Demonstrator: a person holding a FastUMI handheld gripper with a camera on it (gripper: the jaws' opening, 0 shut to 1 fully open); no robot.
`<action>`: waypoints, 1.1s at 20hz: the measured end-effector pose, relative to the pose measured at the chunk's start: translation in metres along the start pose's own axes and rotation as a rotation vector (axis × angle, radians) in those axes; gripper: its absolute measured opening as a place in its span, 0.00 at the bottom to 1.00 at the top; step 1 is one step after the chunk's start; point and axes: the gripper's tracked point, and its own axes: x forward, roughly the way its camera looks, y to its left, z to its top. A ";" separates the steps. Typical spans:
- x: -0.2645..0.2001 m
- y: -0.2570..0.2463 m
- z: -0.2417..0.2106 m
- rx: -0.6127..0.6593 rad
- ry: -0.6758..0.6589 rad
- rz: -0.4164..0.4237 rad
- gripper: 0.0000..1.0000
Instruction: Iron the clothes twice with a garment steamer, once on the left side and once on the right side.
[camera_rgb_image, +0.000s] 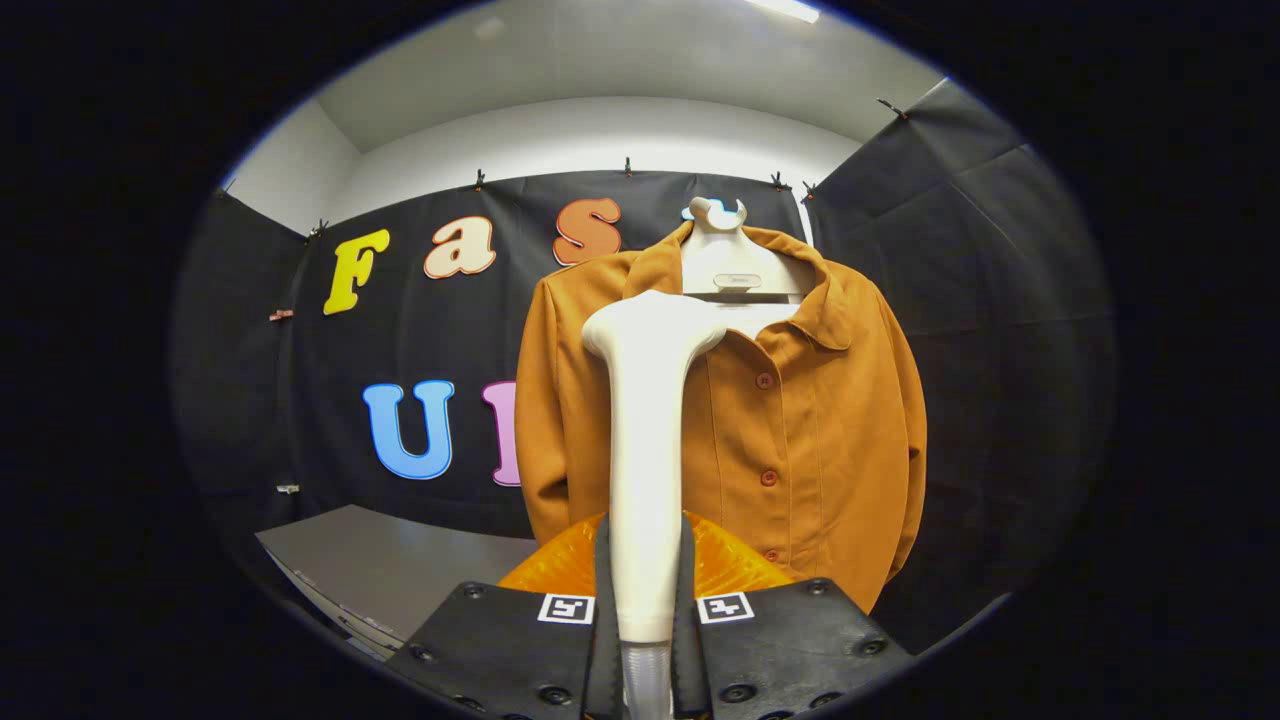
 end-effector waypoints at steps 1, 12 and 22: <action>0.003 -0.001 -0.003 -0.004 0.002 0.003 0.23; -0.006 -0.017 -0.077 0.001 0.118 0.010 0.23; -0.023 -0.035 -0.161 0.018 0.284 -0.009 0.23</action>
